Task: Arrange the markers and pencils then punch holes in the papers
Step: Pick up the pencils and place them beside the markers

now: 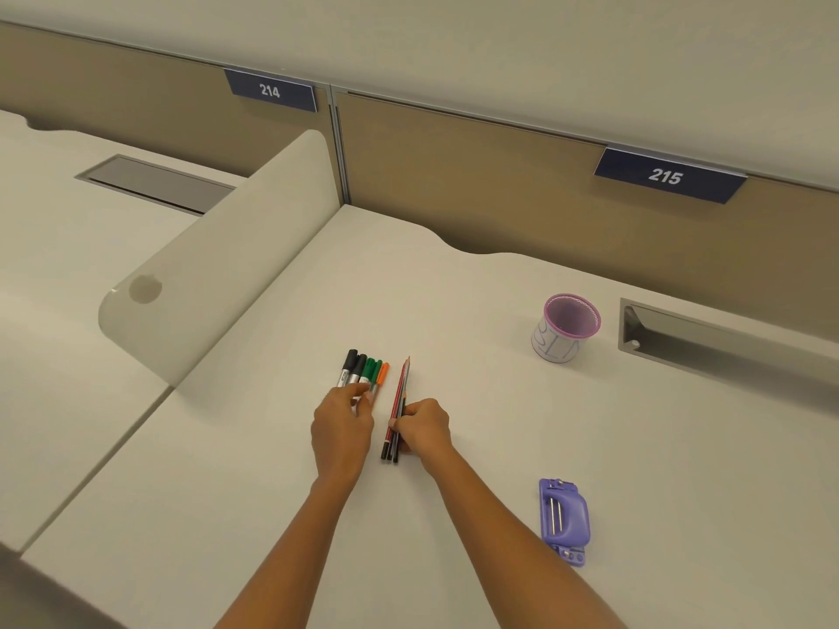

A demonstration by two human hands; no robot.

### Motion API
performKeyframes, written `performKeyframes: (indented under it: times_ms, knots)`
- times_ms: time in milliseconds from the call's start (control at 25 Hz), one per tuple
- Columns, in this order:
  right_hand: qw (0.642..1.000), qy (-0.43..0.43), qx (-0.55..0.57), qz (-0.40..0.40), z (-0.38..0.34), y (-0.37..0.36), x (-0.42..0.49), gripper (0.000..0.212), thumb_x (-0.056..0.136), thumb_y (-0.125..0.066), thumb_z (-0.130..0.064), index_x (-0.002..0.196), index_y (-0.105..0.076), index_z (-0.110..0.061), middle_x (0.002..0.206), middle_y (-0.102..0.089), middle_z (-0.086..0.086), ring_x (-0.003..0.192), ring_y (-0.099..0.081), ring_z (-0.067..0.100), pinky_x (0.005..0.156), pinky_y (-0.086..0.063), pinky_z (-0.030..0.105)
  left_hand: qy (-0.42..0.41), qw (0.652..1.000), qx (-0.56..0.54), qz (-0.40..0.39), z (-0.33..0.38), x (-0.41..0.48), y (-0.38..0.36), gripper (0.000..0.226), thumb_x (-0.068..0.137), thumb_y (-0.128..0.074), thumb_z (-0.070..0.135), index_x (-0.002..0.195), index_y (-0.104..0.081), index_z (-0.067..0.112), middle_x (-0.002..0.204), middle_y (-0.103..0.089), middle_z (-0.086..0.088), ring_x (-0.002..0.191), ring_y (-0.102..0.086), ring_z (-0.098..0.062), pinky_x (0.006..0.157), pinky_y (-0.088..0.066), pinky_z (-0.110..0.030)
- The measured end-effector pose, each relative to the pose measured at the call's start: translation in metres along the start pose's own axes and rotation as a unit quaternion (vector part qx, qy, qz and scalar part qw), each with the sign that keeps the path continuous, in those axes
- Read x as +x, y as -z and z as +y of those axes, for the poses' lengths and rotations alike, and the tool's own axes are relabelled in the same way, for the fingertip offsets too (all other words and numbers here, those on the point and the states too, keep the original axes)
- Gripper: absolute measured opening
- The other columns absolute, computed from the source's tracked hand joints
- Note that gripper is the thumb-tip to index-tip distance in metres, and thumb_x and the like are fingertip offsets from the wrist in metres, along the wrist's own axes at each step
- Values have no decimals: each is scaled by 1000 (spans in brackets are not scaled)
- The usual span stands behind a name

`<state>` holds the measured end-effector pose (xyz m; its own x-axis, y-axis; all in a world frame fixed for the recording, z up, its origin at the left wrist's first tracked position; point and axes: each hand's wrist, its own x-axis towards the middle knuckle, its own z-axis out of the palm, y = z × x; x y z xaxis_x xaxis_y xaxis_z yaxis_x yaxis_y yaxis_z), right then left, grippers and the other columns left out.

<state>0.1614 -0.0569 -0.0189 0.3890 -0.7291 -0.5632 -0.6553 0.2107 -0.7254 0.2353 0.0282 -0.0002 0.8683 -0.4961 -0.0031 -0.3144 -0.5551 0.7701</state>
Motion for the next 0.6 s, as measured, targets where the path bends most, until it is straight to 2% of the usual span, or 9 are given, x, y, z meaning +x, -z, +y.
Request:
performKeyframes:
  times_ms: [240,600]
  knots:
    - [998,5,-66,-1,-18,-12,8,13,84,-70,-14,90,-71,-3,91,-73,14,82,-72,27,80,-61,41,30,997,67,-4,-31,33,16,31,94,-53,29,120,-62,15,120,-62,-10,106,-60,-26,86,-51,-41]
    - [996,-8,-76,38,-25,-16,8,26,76,-81,-25,86,-70,-3,85,-75,10,74,-74,26,72,-62,39,39,996,70,-38,-39,44,15,37,95,-51,31,122,-61,8,118,-62,-14,103,-62,-28,85,-51,-41]
